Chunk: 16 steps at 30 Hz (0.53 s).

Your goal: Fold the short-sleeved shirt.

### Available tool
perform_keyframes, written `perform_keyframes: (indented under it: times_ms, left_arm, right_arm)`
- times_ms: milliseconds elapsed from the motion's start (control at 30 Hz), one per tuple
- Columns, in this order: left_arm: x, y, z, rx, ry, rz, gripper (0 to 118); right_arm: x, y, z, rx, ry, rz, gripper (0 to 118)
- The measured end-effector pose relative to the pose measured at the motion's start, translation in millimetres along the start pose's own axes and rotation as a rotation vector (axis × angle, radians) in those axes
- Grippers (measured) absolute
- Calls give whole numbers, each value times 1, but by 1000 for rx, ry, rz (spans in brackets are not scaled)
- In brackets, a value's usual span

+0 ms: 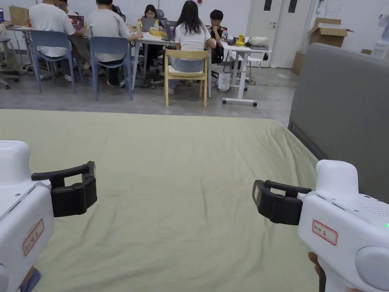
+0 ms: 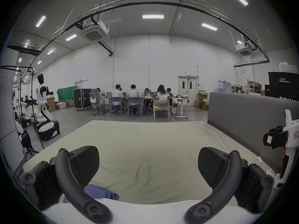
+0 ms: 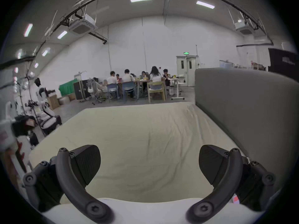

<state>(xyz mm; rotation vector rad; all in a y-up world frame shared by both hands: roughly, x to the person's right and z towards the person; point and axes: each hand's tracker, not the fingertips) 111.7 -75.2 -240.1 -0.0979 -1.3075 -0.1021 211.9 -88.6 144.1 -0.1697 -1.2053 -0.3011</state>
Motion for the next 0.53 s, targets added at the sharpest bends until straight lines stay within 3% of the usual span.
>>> perform_keyframes:
  times_ms: [100, 200, 300, 333, 433, 533]
  left_arm:
    - [1, -1, 0, -7, -5, -13, 118]
    - [2, -1, 0, -9, -3, -21, 118]
    - [1, 0, -2, -9, -5, -6, 118]
    - [1, 0, -3, -11, -5, 2, 118]
    - [1, -1, -6, -17, -11, 20, 118]
    - [4, -2, -5, -23, -15, 30, 118]
  right_arm:
    - [8, 3, 1, 3, 18, -77, 118]
    - [-2, -2, 16, 193, -48, 46, 118]
    - [-17, -4, 26, 252, -82, 154, 118]
    - [-24, 0, 27, 224, -109, 163, 118]
    - [-28, 7, 22, 31, 0, 73, 118]
    - [-32, 5, 11, -100, 94, 49, 118]
